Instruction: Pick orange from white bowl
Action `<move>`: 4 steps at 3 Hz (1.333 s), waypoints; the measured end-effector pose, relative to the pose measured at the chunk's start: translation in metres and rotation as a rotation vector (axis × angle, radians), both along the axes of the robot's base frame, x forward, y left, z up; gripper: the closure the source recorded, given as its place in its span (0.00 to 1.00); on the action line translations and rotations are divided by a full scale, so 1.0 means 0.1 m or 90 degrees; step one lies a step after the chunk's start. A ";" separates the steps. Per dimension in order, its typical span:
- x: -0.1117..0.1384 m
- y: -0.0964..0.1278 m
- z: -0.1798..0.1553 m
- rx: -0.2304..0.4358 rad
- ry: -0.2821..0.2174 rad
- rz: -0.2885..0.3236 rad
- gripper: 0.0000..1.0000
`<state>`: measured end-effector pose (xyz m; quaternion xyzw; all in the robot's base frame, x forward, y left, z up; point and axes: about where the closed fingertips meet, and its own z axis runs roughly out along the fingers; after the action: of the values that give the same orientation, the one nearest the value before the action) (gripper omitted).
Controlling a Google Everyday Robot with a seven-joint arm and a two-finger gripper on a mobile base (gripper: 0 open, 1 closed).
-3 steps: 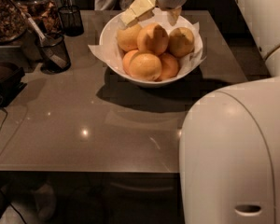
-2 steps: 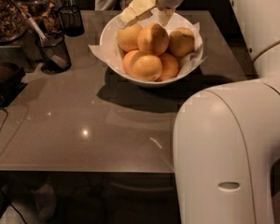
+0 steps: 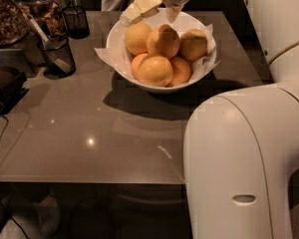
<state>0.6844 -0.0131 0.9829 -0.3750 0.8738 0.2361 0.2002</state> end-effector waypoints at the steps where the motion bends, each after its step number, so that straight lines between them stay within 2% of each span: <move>1: -0.07 -0.03 0.06 -0.024 0.003 0.007 0.00; 2: -0.11 -0.02 0.10 -0.047 0.007 0.011 0.00; 3: -0.11 -0.07 0.14 -0.074 0.006 -0.005 0.00; 4: -0.01 -0.01 0.14 -0.061 -0.012 -0.013 0.00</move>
Offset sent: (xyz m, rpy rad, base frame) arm -0.0328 -0.0244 0.0249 -0.1813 0.1160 0.0740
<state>0.6836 -0.0137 0.9973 -0.3773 0.8861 0.1883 0.1923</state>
